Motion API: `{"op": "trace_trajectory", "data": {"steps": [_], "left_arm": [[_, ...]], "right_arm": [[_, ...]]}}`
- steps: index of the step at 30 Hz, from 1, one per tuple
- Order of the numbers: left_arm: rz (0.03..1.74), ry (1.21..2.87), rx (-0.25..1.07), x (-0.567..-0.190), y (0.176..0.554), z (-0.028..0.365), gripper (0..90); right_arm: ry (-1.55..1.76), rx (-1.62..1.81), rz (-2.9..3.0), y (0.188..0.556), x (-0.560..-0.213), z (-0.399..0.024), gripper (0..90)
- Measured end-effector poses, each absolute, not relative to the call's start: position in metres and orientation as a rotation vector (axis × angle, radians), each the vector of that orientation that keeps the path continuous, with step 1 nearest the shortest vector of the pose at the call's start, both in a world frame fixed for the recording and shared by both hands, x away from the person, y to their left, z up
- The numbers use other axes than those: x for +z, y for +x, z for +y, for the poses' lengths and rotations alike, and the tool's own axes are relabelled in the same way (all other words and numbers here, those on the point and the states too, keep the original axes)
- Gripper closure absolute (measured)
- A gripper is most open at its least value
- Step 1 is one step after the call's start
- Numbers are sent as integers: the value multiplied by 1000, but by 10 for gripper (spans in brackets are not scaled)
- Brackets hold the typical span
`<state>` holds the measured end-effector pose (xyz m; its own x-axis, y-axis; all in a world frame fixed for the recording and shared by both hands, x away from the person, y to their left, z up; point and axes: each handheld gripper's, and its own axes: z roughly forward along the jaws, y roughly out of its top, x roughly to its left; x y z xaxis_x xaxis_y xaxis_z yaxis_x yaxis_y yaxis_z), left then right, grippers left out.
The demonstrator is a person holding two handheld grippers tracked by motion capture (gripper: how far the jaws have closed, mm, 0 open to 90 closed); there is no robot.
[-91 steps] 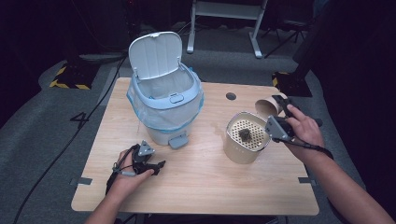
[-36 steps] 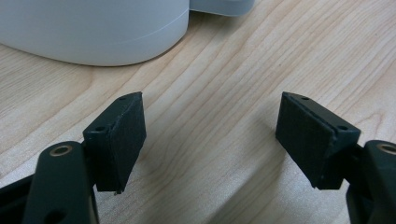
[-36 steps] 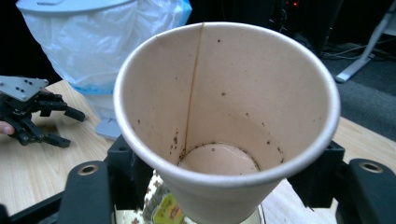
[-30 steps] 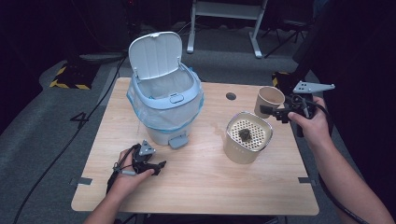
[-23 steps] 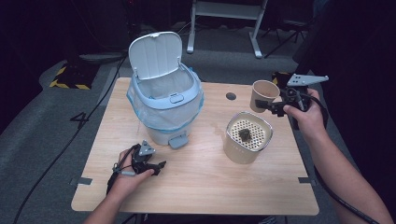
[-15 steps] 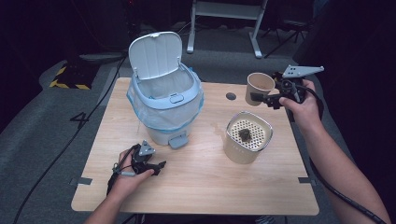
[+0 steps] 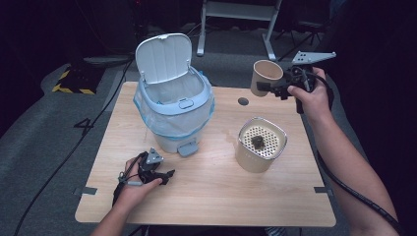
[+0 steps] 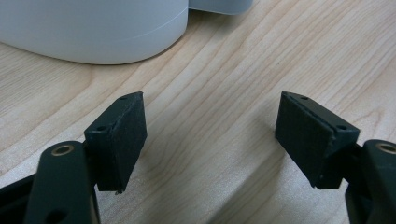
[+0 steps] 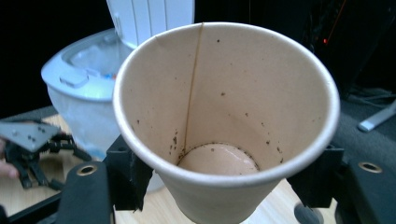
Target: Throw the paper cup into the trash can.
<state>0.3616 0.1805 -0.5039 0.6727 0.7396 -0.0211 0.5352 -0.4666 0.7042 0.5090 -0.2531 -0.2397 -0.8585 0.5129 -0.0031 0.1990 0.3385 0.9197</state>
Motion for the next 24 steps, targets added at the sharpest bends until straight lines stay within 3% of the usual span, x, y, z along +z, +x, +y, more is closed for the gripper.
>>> {"op": "trace_trajectory", "data": {"steps": [24], "left_arm": [[979, 2186, 368, -504, 362, 181, 251]], "right_arm": [[521, 1690, 2318, 532, -225, -156, 324]]}}
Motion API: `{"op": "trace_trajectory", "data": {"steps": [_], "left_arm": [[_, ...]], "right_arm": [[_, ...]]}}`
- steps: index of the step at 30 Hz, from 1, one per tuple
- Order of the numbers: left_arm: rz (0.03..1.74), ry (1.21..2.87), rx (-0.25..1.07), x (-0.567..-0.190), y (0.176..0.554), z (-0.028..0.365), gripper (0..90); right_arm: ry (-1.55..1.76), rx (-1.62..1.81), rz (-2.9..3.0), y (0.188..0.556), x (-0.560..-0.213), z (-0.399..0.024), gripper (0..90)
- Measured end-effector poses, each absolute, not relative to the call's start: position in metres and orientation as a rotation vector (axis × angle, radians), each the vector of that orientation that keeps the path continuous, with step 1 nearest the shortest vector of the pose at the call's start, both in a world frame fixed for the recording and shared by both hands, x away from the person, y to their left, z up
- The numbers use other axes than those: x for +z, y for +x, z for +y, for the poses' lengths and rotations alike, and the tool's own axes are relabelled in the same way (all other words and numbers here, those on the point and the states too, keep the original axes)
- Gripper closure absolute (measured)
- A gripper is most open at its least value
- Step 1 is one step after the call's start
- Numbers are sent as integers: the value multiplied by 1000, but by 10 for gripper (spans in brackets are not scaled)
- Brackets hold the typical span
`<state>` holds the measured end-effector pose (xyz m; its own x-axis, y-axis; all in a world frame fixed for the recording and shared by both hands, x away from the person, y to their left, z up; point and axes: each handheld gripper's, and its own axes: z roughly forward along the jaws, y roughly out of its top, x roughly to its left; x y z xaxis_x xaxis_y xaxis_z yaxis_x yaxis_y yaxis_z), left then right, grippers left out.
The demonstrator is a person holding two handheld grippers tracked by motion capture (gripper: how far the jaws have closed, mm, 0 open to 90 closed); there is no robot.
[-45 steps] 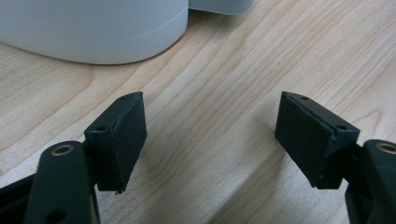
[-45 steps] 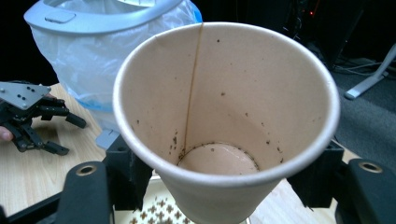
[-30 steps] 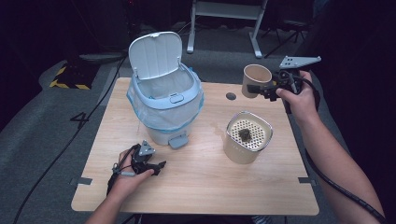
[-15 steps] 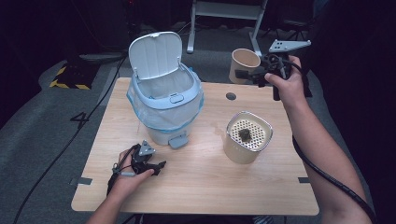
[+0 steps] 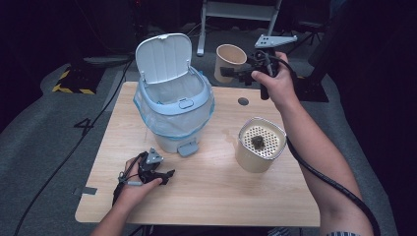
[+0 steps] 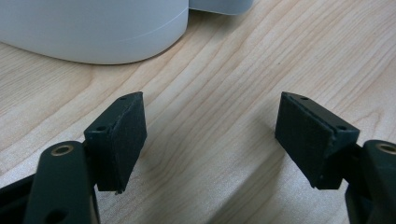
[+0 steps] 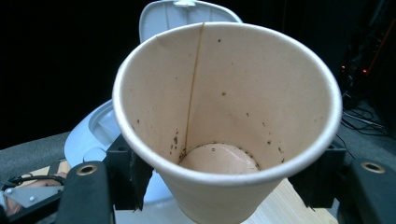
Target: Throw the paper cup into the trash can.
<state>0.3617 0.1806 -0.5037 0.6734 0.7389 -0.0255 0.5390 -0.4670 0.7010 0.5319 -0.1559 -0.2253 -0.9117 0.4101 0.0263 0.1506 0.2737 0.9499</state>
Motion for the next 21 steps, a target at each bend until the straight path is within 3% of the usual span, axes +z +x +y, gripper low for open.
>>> {"op": "trace_trajectory", "data": {"steps": [21], "left_arm": [[984, 2184, 374, -504, 361, 180, 251]], "right_arm": [[493, 1673, 2357, 541, -238, -80, 320]]}}
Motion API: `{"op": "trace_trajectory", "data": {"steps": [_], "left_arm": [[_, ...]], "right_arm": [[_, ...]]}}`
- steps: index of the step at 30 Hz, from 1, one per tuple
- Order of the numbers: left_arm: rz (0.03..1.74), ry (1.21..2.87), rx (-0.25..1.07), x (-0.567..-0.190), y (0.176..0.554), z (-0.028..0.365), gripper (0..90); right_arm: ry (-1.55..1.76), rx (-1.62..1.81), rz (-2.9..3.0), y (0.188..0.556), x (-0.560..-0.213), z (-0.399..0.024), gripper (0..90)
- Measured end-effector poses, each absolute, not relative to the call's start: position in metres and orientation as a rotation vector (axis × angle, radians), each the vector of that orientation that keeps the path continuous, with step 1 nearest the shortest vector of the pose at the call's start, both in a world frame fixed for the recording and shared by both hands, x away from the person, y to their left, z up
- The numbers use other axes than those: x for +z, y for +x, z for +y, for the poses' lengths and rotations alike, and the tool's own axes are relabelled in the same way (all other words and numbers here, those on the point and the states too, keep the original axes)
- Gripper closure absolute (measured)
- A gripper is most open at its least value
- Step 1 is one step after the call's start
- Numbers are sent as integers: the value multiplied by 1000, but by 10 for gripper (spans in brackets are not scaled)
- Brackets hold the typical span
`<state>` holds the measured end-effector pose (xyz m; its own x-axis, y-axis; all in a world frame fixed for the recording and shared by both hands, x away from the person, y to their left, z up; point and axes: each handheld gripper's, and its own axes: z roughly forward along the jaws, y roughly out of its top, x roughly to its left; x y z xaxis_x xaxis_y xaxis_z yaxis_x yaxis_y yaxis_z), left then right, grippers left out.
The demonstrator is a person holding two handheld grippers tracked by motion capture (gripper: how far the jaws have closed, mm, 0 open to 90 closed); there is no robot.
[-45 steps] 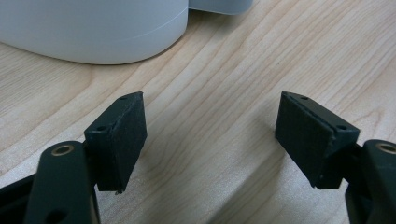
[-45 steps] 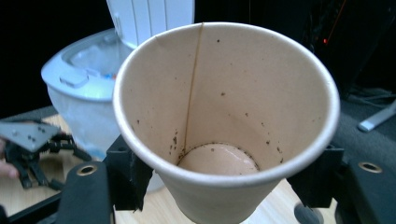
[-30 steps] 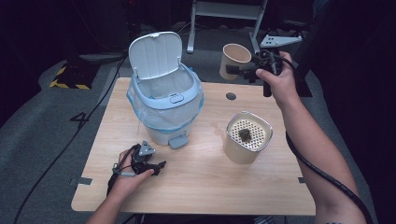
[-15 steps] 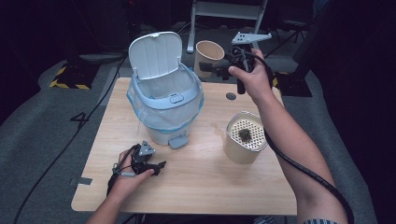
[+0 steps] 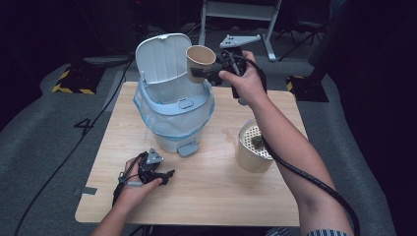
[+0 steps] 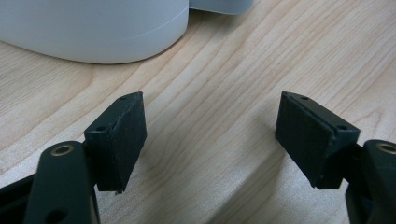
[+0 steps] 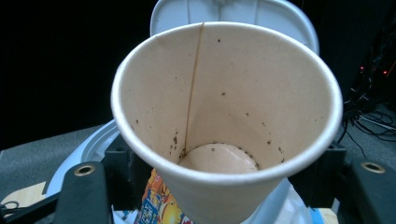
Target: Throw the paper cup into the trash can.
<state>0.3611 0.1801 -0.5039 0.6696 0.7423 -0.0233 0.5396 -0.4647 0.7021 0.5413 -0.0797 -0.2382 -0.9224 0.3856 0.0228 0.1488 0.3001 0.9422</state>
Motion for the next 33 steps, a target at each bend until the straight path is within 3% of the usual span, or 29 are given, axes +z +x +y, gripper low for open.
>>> {"op": "trace_trajectory", "data": {"steps": [19, 22, 24, 33], "left_arm": [[986, 2177, 376, -504, 361, 180, 251], [986, 2177, 376, -504, 361, 180, 251], [986, 2179, 373, -504, 361, 180, 251], [985, 2179, 371, -504, 361, 180, 251]], "right_arm": [[460, 1462, 2505, 542, -254, -31, 314], [475, 1450, 2527, 543, -258, -29, 282], [491, 1458, 2518, 543, -260, -28, 157], [537, 1537, 2429, 543, -248, -42, 158]]}}
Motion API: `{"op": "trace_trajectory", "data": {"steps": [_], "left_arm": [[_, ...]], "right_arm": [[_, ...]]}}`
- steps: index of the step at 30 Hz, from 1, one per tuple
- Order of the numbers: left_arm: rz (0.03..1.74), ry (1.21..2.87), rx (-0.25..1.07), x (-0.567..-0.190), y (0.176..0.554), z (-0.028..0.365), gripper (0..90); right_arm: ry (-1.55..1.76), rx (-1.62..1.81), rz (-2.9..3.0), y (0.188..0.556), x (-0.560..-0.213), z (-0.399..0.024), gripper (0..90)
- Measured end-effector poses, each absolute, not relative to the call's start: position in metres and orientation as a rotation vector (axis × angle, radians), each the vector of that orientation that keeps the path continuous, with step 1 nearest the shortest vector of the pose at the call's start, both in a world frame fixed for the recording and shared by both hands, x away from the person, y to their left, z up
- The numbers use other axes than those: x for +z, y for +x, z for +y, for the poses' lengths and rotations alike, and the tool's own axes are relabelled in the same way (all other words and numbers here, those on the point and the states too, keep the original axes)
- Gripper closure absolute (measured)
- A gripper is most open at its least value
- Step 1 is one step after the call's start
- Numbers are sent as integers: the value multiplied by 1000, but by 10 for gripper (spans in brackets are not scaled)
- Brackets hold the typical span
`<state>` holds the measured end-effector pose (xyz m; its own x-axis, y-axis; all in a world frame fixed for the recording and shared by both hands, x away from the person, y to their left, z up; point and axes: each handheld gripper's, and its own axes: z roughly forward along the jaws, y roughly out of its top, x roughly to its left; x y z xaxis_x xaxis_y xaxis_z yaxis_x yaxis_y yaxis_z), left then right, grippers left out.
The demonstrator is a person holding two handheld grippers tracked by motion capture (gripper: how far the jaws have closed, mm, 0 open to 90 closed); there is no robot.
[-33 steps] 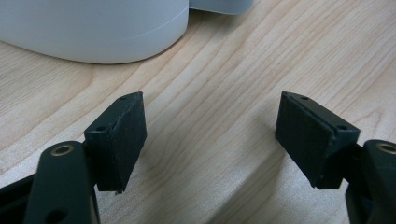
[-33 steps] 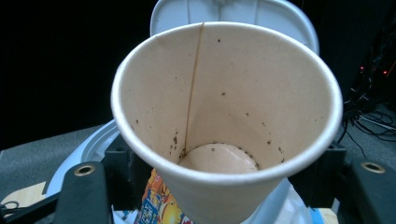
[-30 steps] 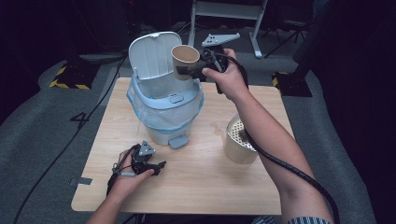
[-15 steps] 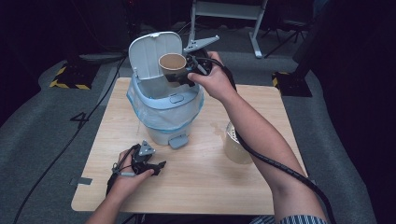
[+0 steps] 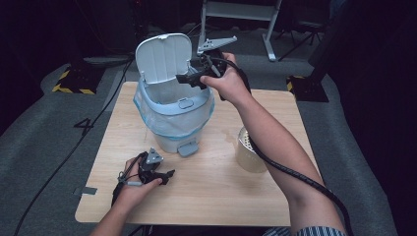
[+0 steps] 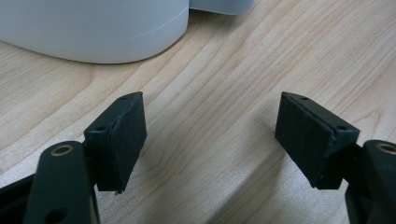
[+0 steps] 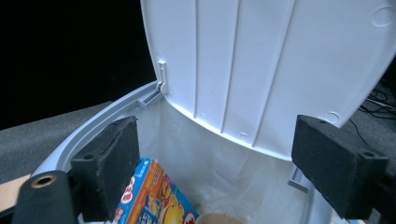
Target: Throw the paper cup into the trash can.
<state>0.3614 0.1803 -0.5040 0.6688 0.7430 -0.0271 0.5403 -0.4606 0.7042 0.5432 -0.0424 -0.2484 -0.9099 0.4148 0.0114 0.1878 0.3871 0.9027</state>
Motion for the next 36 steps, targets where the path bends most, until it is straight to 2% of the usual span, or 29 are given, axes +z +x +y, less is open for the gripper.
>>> {"op": "trace_trajectory", "data": {"steps": [16, 24, 28, 36], "left_arm": [[970, 2191, 369, -504, 360, 191, 252], [979, 2183, 370, -504, 361, 192, 252], [975, 2188, 371, -504, 363, 193, 251], [972, 2184, 365, -504, 367, 194, 250]], "right_arm": [[513, 1525, 2394, 524, -227, -90, 163], [550, 1497, 2360, 511, -219, -133, 170], [571, 1485, 2363, 503, -217, -155, 225], [626, 1472, 2331, 486, -226, -203, 213]]}}
